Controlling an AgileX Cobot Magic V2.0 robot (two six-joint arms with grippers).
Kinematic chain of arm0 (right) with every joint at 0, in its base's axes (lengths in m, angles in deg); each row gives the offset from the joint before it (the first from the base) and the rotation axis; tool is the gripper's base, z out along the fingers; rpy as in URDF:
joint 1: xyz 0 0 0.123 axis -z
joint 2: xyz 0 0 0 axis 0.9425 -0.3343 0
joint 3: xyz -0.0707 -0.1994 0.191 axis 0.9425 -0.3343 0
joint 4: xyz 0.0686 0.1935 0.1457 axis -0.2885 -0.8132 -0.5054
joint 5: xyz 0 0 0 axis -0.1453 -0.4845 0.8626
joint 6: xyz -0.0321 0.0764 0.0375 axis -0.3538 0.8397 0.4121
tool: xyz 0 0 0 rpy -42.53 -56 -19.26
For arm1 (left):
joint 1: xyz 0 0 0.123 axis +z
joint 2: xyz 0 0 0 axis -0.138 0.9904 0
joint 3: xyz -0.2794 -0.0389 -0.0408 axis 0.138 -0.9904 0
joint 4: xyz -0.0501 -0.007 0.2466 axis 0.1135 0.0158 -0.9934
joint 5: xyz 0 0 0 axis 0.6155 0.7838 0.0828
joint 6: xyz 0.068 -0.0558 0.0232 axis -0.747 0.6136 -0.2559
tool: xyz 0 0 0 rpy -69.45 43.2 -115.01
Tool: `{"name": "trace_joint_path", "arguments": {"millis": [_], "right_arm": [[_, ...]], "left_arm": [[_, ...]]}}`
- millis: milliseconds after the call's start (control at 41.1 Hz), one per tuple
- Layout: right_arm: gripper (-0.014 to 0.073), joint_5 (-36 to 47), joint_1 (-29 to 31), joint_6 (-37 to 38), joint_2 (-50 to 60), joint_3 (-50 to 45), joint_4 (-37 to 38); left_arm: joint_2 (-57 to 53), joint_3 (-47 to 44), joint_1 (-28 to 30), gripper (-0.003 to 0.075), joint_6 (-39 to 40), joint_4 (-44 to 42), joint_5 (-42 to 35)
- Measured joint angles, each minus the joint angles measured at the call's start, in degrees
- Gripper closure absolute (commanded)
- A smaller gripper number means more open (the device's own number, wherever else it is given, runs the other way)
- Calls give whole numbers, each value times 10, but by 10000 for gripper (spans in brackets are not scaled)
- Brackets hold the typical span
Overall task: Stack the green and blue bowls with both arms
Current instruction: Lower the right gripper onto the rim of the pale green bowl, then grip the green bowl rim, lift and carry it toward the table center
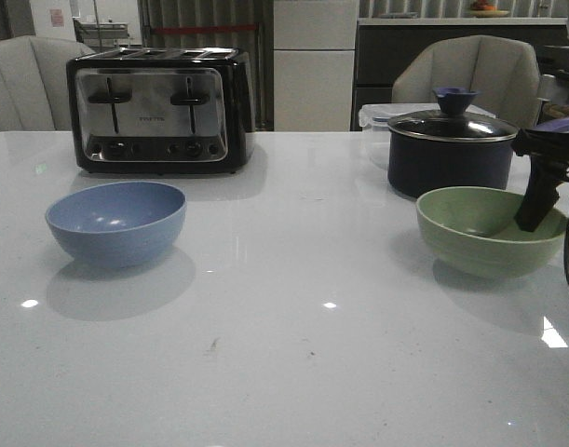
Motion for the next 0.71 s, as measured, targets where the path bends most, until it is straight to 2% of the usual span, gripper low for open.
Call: {"name": "trace_joint_path", "arguments": {"millis": [146,341,560,706], "right_arm": [[403,-6,0,-1,-8,0,0],[530,-10,0,-3,-5,0,0],[542,-25,-3,-12,37,0,0],[542,-40,-34,-25,73,0,4]], "left_arm": [[0,0,0,120,0,0,-1],[0,0,0,120,0,0,-2],[0,0,0,120,0,0,-2],[0,0,0,120,0,0,-2]]}}
